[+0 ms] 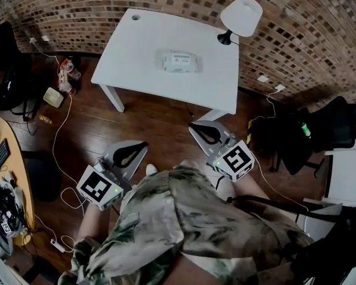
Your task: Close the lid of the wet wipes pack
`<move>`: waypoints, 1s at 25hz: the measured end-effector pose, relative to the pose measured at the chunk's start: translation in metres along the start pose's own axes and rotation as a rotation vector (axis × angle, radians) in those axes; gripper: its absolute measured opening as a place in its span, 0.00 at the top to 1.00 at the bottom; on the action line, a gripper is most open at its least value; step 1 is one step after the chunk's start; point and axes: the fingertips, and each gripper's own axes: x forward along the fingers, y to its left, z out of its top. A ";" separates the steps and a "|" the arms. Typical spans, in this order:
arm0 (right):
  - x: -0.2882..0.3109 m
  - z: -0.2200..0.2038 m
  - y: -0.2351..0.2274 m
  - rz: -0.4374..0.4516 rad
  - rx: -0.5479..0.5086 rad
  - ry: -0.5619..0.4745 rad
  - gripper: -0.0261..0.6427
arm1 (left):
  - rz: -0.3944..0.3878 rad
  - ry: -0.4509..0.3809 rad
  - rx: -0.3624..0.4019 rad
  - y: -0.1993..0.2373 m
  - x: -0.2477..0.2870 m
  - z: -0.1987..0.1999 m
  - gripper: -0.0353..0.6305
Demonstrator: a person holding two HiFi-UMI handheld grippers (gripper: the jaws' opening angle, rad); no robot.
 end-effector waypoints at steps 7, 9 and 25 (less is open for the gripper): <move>-0.063 0.001 0.034 -0.006 -0.030 -0.020 0.95 | -0.068 0.028 0.029 -0.065 0.030 -0.007 0.94; -0.094 -0.009 0.039 -0.015 -0.034 -0.024 0.95 | -0.075 0.035 0.038 -0.090 0.042 -0.010 0.94; -0.309 -0.093 0.098 0.093 0.035 -0.062 0.95 | 0.050 0.078 -0.021 -0.327 0.079 -0.043 0.94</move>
